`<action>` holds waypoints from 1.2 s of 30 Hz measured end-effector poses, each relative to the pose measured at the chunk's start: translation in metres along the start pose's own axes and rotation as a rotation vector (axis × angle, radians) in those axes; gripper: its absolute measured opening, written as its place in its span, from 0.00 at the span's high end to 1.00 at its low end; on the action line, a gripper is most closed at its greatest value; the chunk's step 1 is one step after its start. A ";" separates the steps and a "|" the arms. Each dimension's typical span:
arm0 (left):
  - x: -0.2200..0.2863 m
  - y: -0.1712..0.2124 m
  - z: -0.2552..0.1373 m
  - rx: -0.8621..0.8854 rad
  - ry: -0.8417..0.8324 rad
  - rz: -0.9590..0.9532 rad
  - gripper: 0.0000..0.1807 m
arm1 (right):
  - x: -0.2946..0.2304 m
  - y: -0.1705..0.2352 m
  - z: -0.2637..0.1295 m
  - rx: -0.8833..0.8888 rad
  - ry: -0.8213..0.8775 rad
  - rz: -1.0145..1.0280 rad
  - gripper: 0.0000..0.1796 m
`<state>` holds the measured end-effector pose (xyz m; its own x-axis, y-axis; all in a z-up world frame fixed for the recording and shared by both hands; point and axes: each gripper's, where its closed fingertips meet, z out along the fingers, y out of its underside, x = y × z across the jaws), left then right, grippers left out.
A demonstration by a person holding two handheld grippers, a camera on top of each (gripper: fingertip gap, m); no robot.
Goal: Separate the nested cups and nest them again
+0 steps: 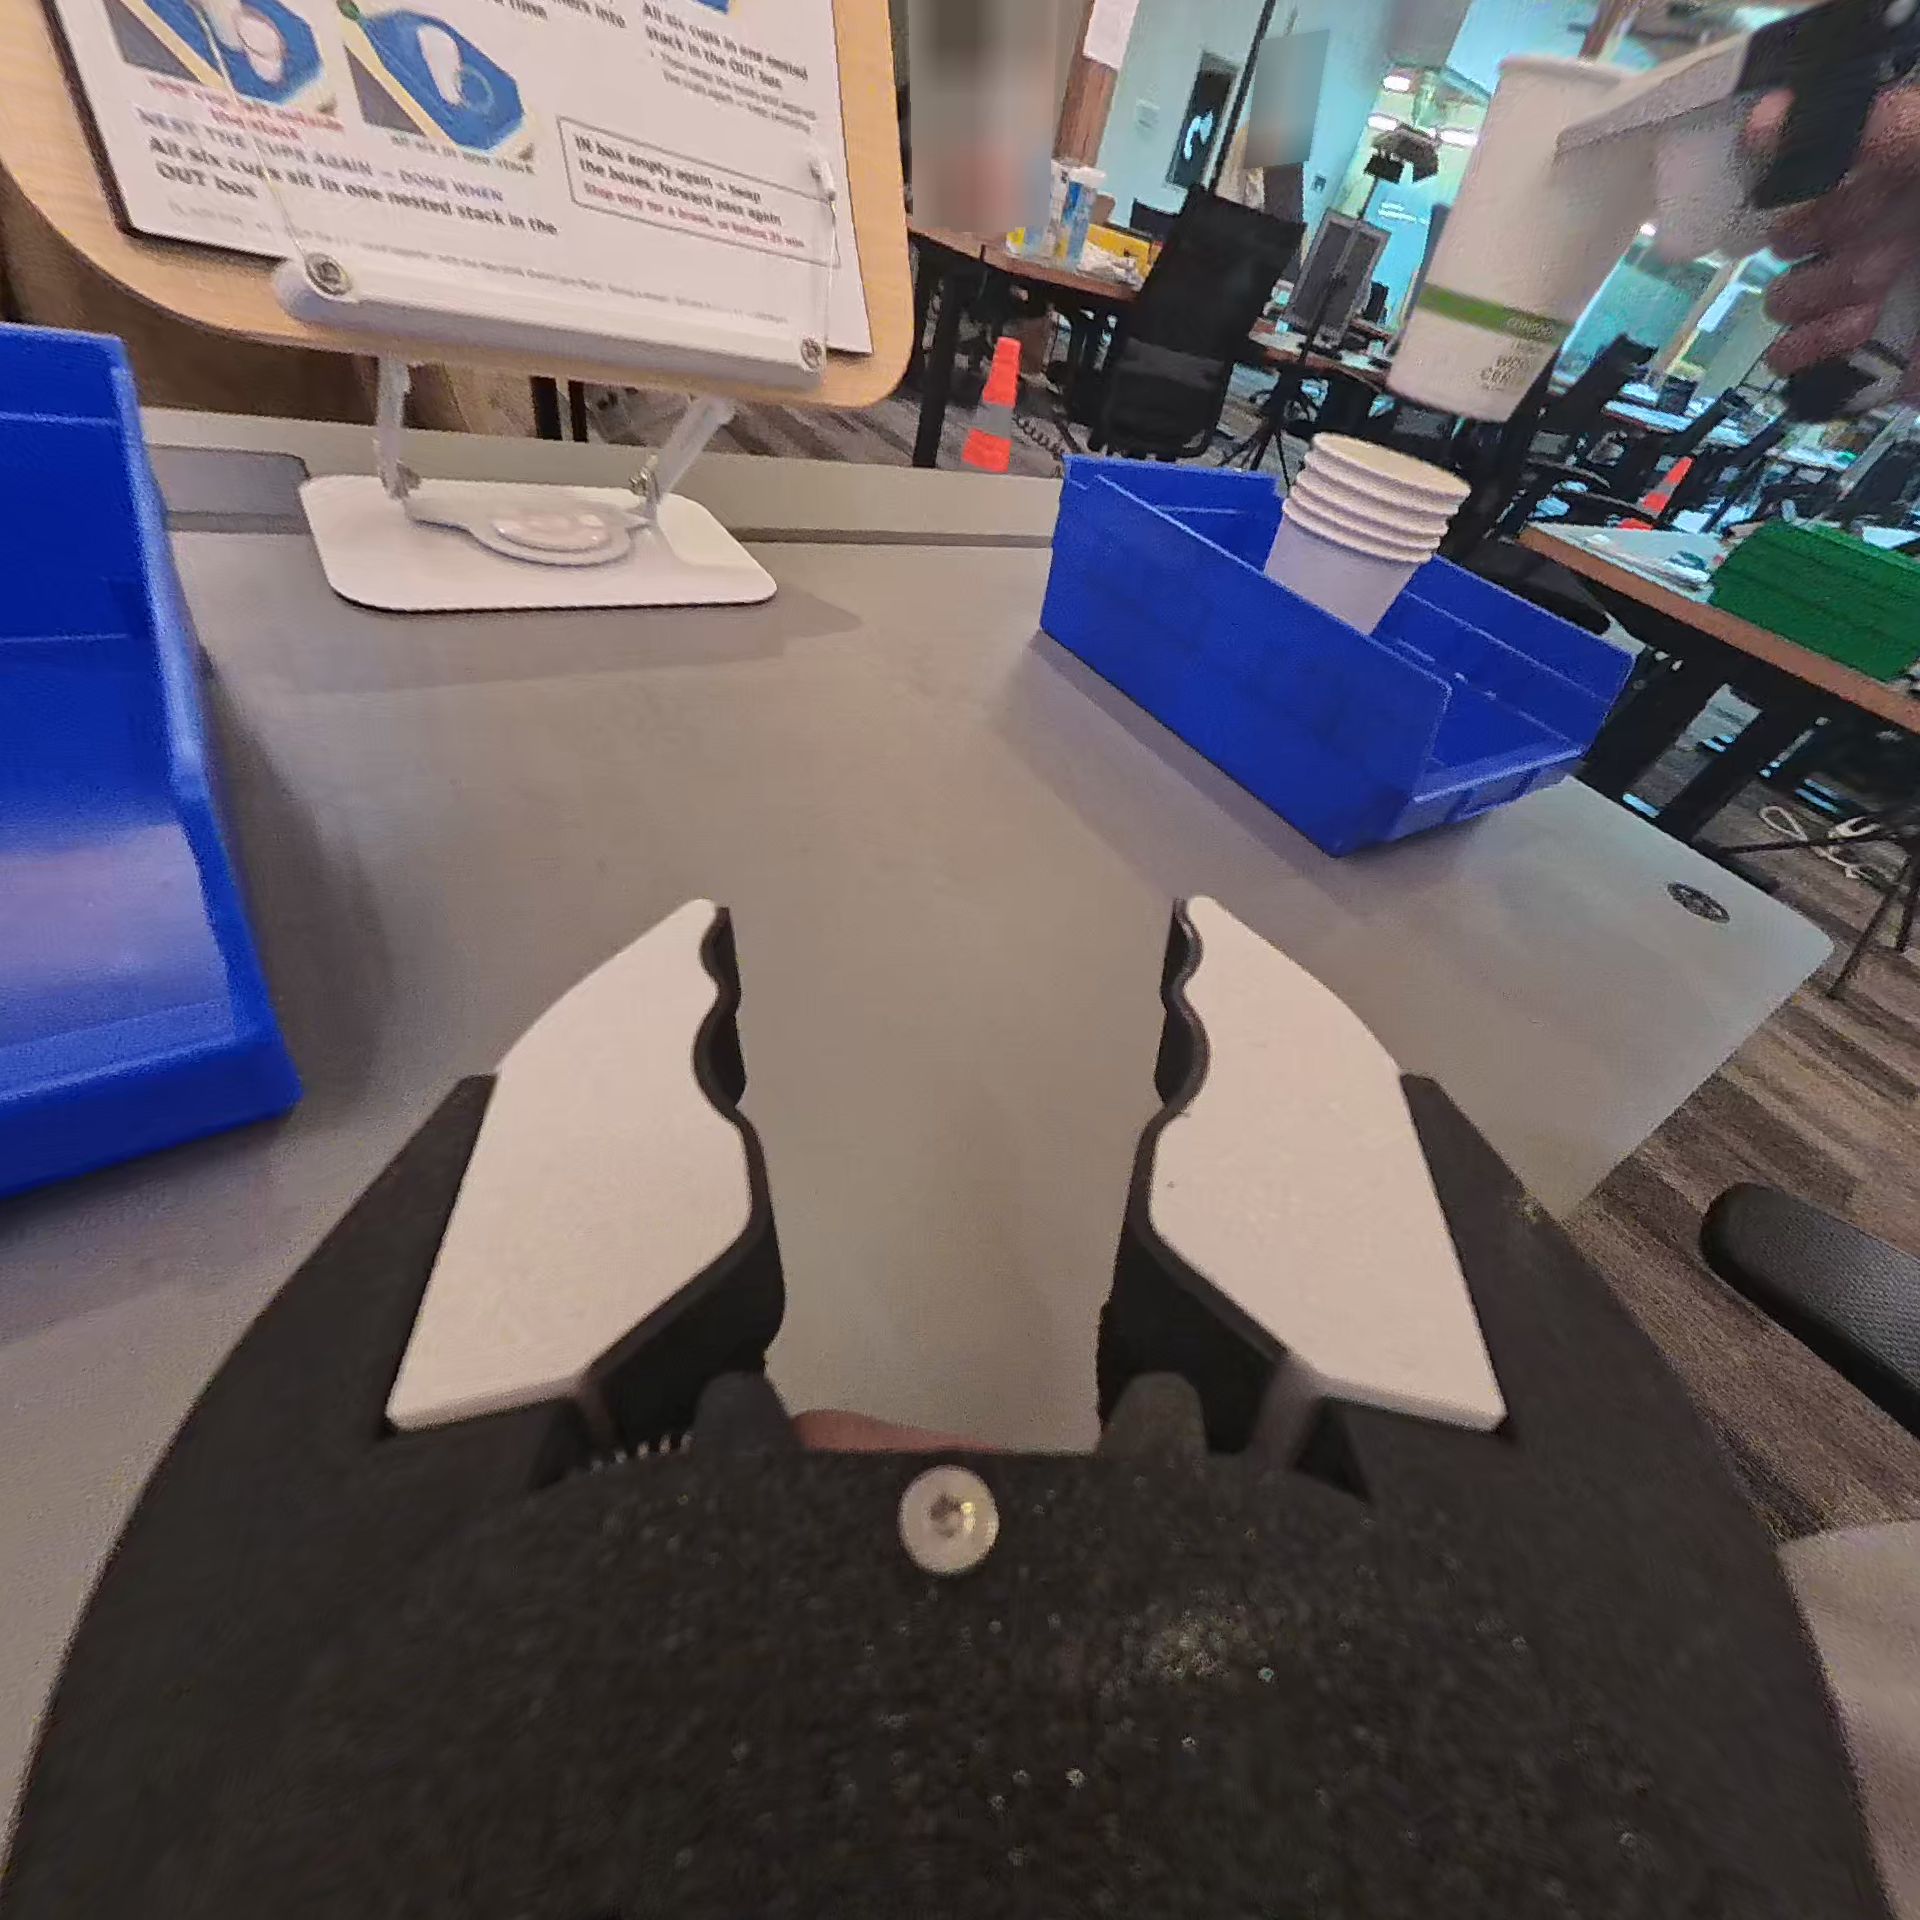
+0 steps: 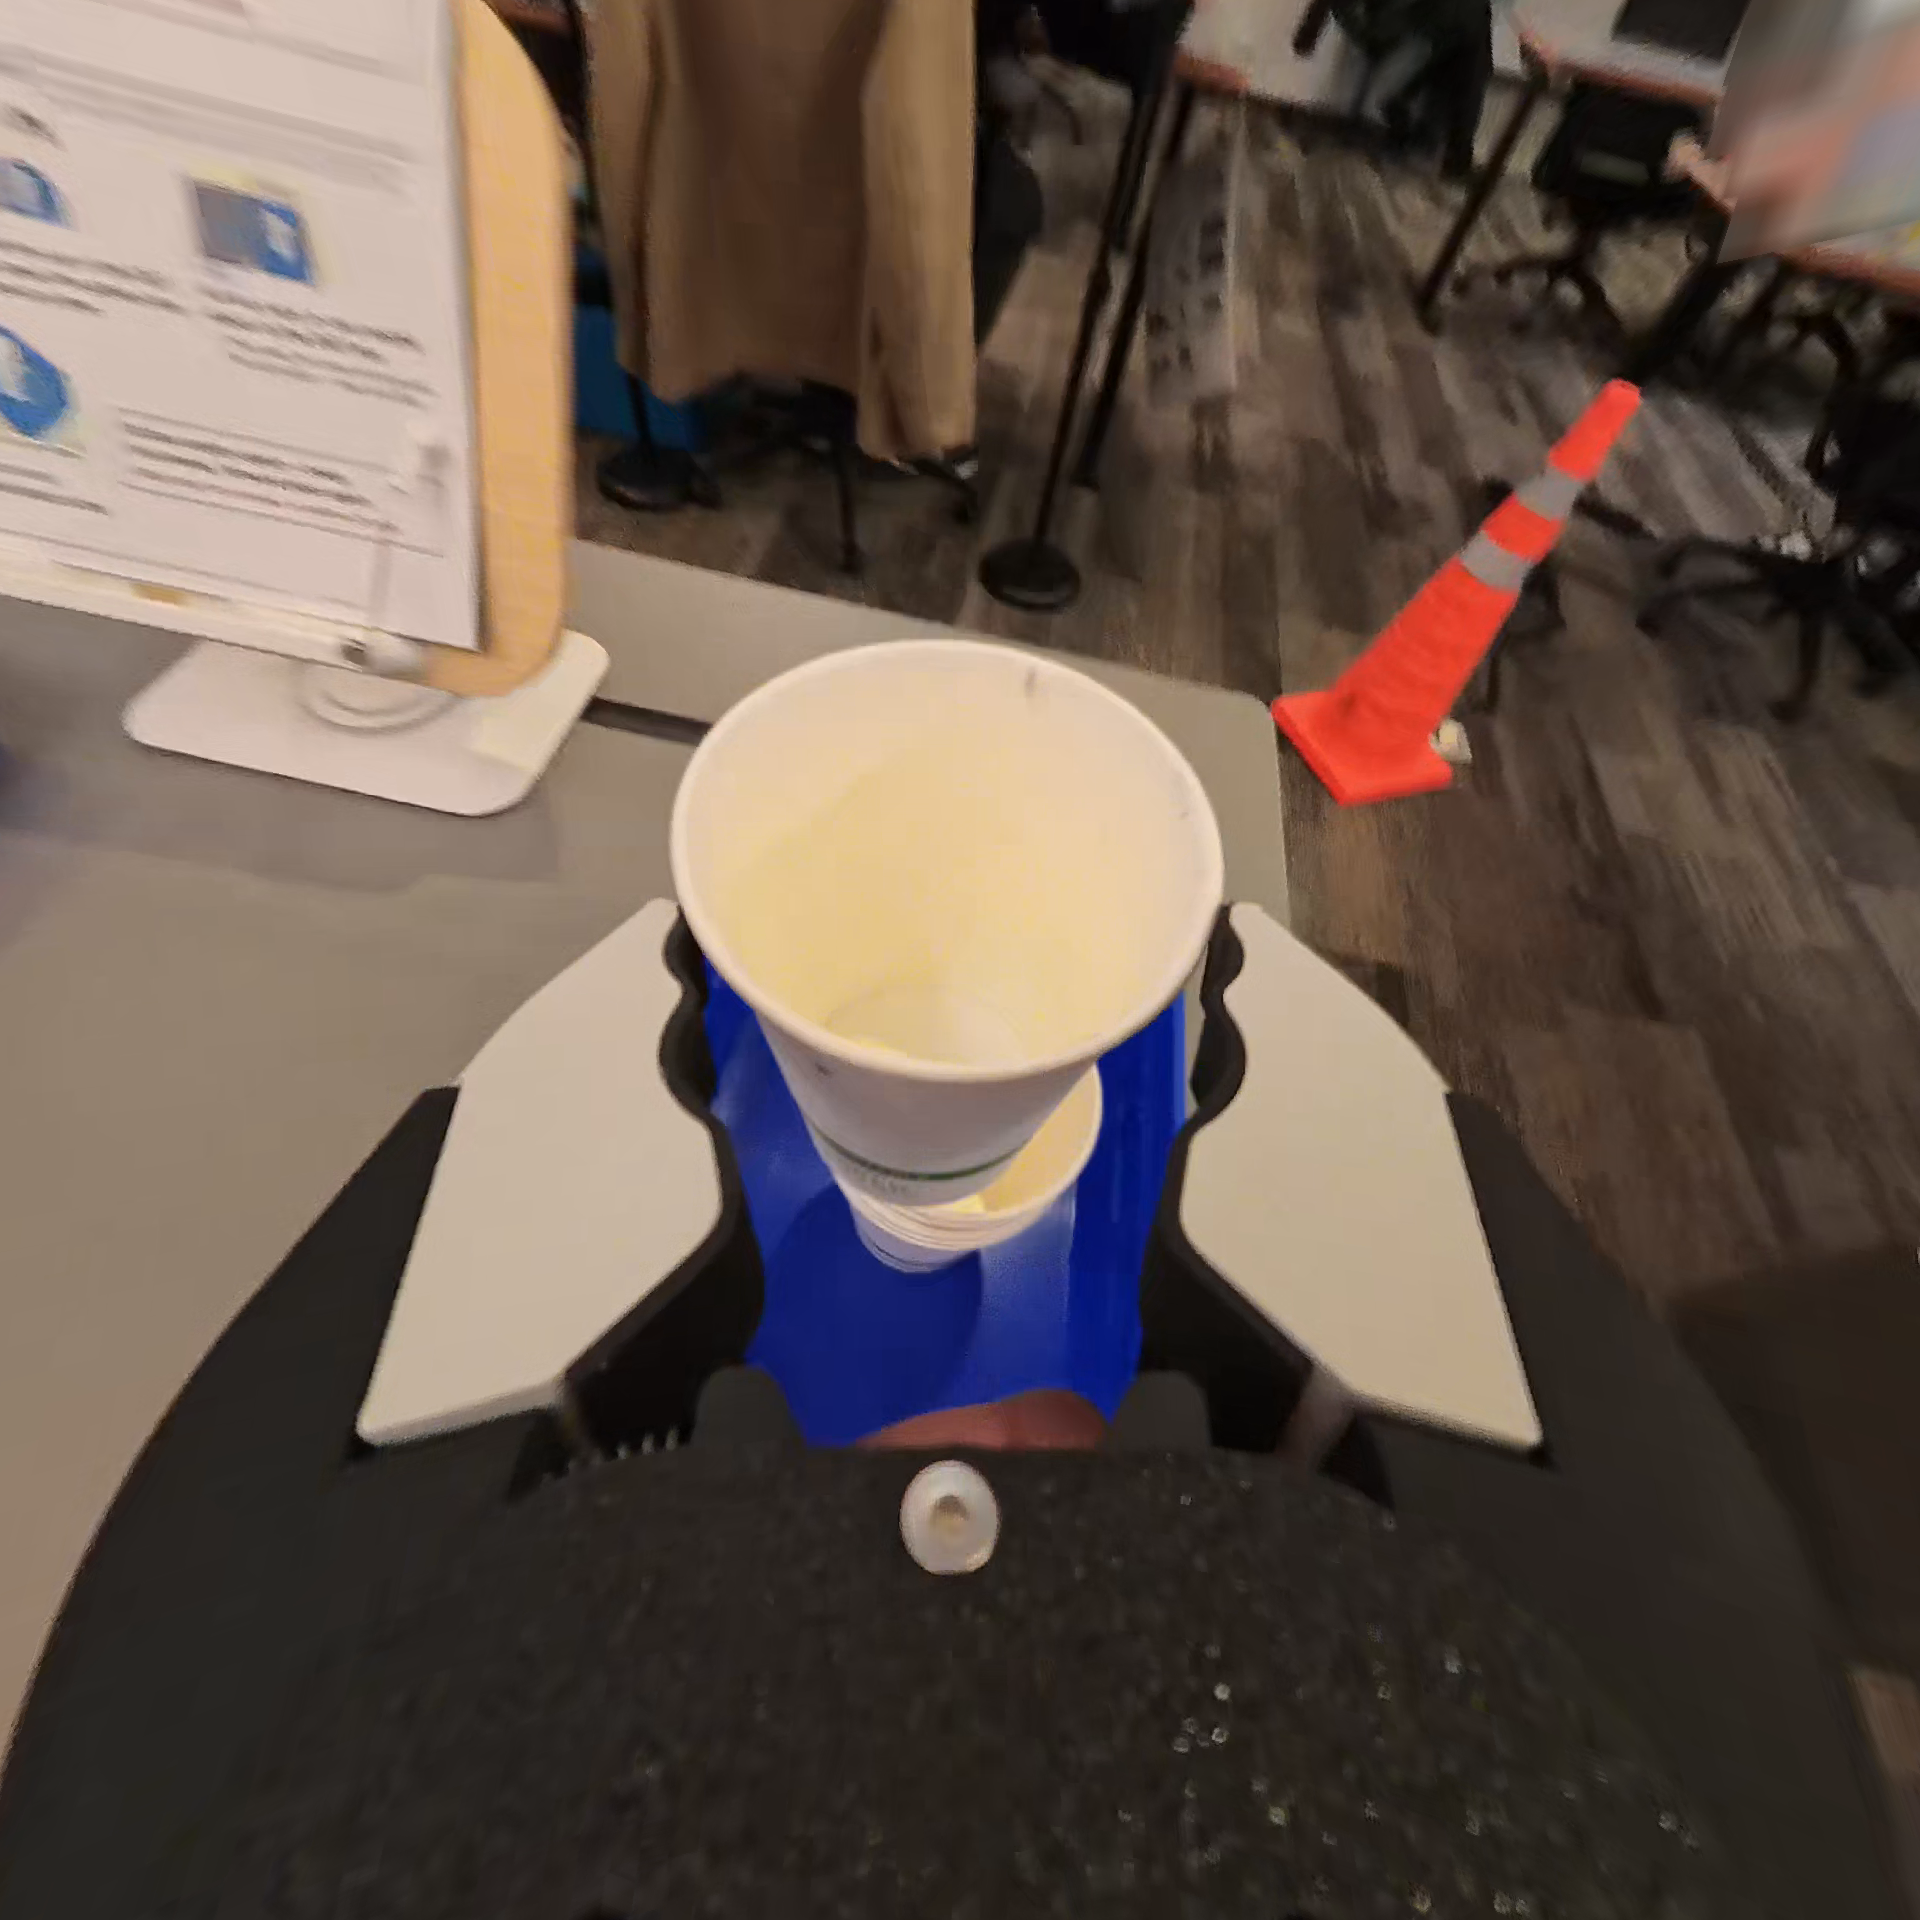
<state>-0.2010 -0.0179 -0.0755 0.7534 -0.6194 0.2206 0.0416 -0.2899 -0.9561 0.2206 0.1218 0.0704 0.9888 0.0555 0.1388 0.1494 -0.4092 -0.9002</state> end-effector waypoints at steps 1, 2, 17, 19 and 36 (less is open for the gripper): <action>0.000 0.002 0.001 -0.009 0.000 0.002 0.57 | 0.005 0.009 0.007 -0.025 0.012 0.008 0.49; -0.001 0.002 0.001 -0.012 -0.006 0.008 0.57 | 0.008 0.018 0.014 -0.043 0.015 0.011 0.49; 0.007 0.002 0.001 -0.015 0.019 0.025 0.57 | 0.026 0.035 0.061 0.023 0.036 0.114 0.52; 0.008 0.003 0.000 -0.010 0.019 0.044 0.57 | 0.026 0.032 0.060 0.048 0.046 0.085 0.52; 0.022 0.022 0.011 -0.069 0.068 0.064 0.58 | 0.021 0.087 0.065 -0.029 0.039 0.146 0.51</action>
<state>-0.1765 -0.0298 -0.0935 0.7067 -0.6858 0.1739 -0.0525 -0.2959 -0.9538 0.2549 0.1463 -0.0317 0.9988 -0.0415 0.0241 0.0036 -0.4368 -0.8995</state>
